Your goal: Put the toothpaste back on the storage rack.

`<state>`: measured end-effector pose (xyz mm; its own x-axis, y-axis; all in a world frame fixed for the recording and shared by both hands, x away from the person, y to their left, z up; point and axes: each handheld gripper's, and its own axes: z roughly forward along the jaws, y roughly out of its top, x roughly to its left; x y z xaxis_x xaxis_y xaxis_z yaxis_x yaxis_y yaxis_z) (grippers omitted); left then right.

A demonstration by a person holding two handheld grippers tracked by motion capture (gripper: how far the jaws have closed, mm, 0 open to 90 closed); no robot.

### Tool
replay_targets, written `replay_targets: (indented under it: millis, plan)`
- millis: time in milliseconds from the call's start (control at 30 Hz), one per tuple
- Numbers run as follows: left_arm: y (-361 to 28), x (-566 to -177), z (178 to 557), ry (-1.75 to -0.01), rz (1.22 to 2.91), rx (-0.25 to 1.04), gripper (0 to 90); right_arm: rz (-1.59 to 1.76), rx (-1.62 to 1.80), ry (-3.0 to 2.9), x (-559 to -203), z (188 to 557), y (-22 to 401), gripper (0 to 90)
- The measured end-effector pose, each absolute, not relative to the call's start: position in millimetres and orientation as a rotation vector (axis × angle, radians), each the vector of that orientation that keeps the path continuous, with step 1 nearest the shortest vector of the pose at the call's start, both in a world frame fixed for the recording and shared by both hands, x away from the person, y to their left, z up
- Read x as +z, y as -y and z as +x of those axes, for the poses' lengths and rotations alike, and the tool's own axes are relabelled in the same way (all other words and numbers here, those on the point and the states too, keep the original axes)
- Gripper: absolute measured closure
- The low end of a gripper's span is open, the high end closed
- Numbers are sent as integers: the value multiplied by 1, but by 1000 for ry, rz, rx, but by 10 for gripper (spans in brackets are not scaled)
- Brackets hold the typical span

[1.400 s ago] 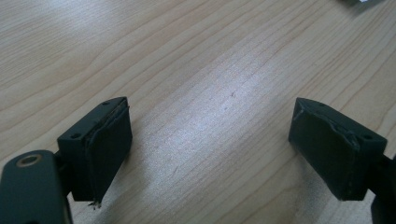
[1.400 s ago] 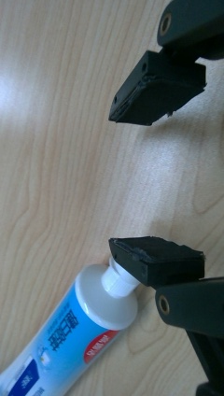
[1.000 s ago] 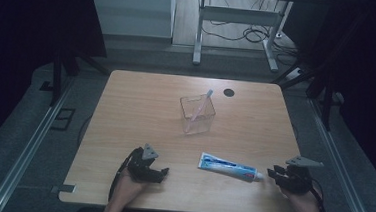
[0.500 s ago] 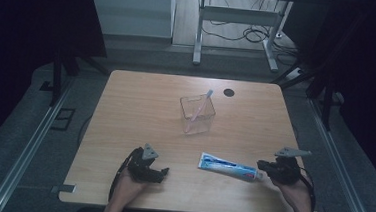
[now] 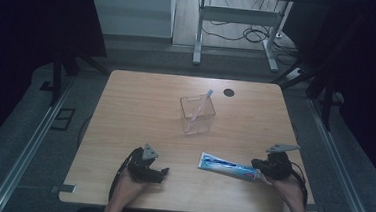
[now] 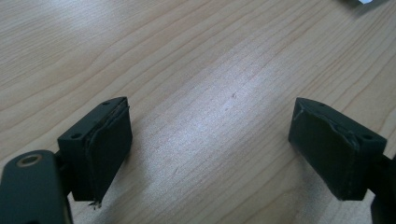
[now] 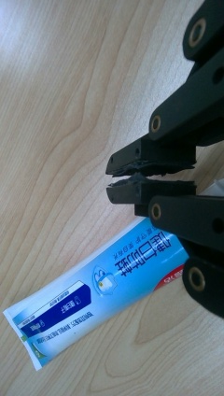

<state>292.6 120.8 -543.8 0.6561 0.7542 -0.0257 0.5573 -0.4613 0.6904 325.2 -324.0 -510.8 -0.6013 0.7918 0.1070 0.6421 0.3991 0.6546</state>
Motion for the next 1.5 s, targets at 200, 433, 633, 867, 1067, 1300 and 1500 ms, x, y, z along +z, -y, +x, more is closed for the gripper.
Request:
replay_targets:
  millis: [200, 433, 633, 867, 1067, 1300, 1500]
  plan:
    - [-121, -544, 293, -1009, 2193, 373, 136, 1265, 997, -2465, -510, 323, 322, 859]
    - [-121, -544, 293, -1011, 2191, 372, 136, 1228, 998, -2495, -508, 316, 316, 851]
    - [-121, -544, 293, -1011, 2190, 372, 136, 1202, 994, -2519, -507, 308, 312, 831]
    - [-121, -544, 293, -1012, 2190, 372, 135, 1181, 991, -2538, -507, 299, 308, 822]
    - [-121, -544, 293, -1012, 2190, 372, 136, 1165, 977, -2573, -508, 291, 301, 822]
    - [-121, -544, 293, -1012, 2190, 372, 136, 1172, 958, -2588, -512, 288, 298, 813]
    - [-121, -544, 293, -1012, 2189, 372, 136, 1175, 962, -2566, -504, 288, 301, 755]
